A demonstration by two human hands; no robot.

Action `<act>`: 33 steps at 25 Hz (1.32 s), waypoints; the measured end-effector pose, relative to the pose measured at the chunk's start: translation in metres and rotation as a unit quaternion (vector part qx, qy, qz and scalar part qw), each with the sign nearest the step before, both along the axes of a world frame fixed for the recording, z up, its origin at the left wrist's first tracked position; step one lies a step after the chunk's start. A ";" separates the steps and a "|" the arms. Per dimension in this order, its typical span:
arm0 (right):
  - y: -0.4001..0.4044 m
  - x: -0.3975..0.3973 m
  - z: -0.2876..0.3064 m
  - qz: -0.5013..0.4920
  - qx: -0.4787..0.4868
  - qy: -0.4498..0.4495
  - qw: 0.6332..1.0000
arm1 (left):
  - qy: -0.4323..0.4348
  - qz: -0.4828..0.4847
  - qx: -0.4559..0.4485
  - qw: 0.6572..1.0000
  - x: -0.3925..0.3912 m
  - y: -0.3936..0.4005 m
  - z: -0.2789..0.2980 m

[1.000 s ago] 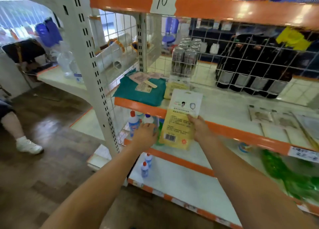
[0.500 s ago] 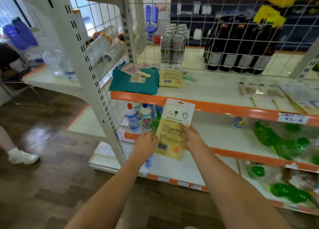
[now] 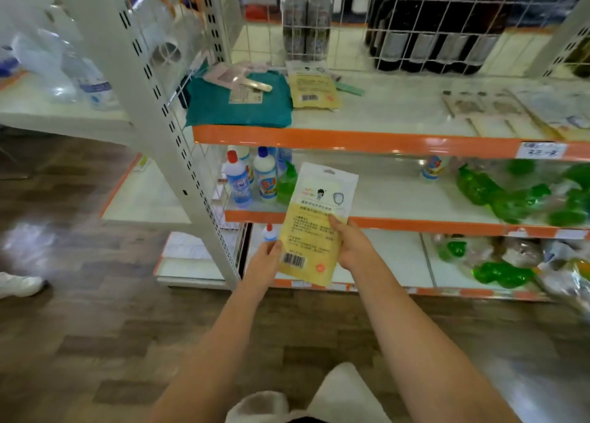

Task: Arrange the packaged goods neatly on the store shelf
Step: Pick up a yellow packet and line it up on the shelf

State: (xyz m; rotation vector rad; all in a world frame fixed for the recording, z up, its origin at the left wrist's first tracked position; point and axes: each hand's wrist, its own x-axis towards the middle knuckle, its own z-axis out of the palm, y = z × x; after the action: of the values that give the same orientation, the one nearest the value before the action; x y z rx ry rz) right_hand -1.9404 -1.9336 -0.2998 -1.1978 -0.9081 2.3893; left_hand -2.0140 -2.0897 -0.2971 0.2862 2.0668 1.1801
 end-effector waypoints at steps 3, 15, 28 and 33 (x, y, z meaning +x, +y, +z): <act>-0.011 0.010 -0.004 -0.030 -0.006 -0.001 1.000 | -0.069 -0.017 0.028 0.997 0.006 -0.009 -0.003; -0.040 0.047 0.009 -0.029 0.047 -0.018 0.998 | -0.333 -0.105 0.135 0.927 0.005 -0.022 -0.008; -0.053 0.051 0.021 -0.055 0.095 -0.097 0.989 | -0.183 -0.144 0.090 0.968 0.022 -0.015 -0.009; -0.053 0.053 0.023 -0.091 0.160 -0.158 0.970 | -0.018 -0.178 0.037 0.983 0.024 -0.011 -0.009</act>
State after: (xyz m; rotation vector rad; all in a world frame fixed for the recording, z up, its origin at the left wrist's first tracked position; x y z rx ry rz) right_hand -1.8877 -1.9862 -0.2768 -1.4769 -1.1703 1.8527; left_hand -1.9900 -2.1004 -0.3058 0.6357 1.8449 1.0350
